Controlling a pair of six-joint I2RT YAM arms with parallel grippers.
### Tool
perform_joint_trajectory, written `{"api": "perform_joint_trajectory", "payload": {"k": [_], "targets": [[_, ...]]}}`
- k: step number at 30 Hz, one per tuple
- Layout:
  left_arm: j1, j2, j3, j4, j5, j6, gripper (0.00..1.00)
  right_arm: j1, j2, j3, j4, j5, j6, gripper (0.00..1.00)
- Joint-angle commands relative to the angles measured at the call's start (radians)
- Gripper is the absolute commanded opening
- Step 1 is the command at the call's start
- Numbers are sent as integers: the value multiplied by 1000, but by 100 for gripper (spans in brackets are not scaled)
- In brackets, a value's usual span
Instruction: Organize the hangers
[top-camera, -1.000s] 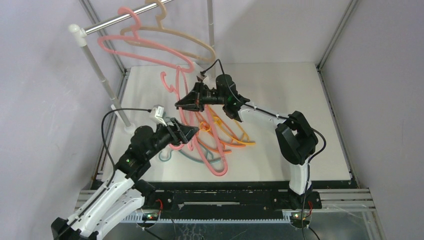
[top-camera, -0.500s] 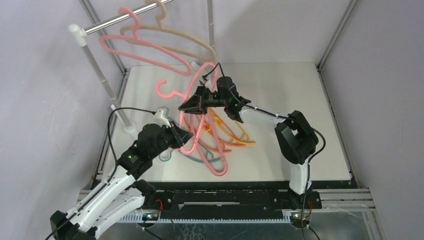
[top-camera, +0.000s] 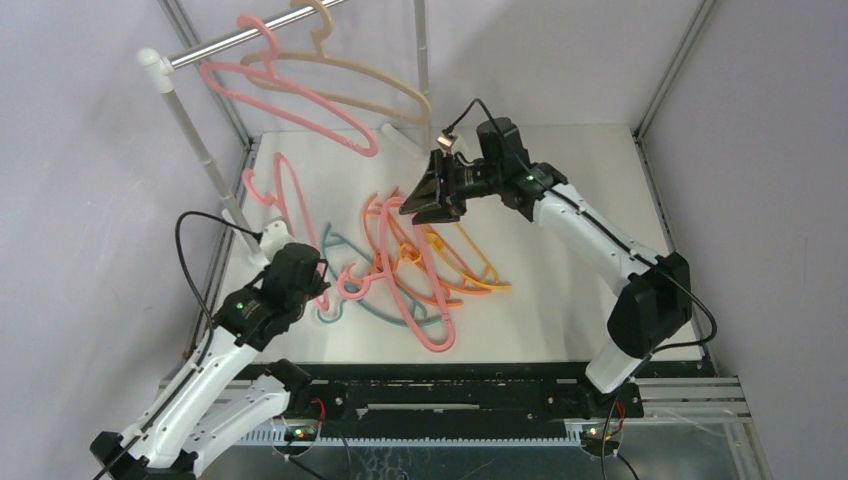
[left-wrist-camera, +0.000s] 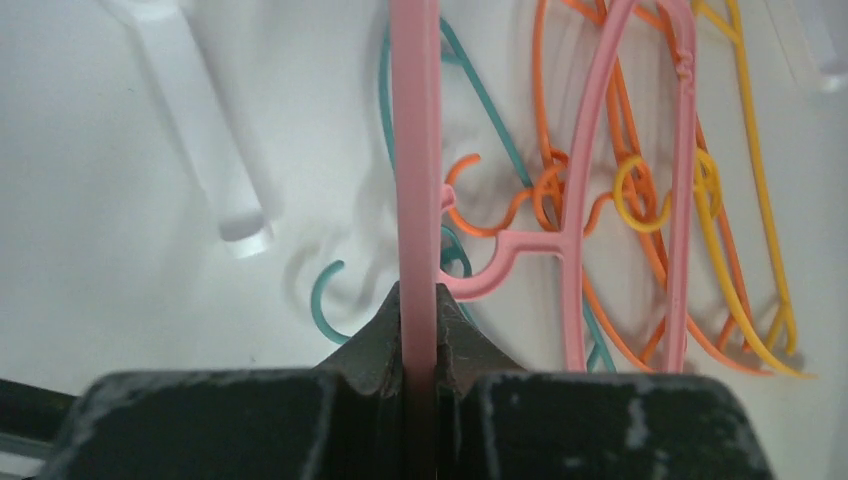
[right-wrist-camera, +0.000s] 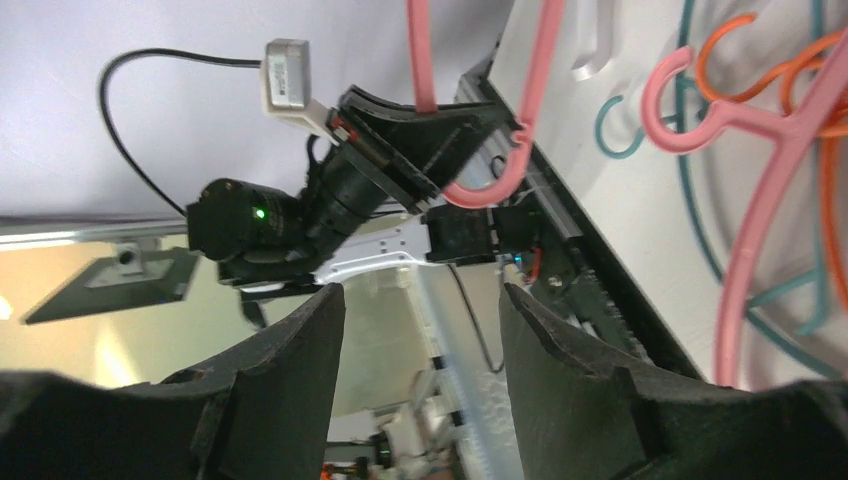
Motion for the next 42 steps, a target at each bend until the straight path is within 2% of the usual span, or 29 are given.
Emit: {"api": "perform_joint_trajectory", "payload": {"k": [1,13,22,30,35,39,42], "targets": [[-1,13,119,-57,-195,-8,0,-6,-45,101,-292,21,-258,65],[-4,263,437,26,-317,221,0,-47,-59,192,-395,79,-343,64],[-4,362,608,-1,-413,302,0,-108,-70,212,-426,50,-371,64],[-2,349,534,2,-402,256,0,-123,-68,198,-416,33,-369,63],[6,368,589,35,-474,326,0,-129,-63,196,-413,22,-370,63],[65,388,642,72,-432,371,0,-133,-61,196,-403,17,-363,63],[156,407,670,103,-370,398,0,-134,-63,197,-394,18,-355,62]]}}
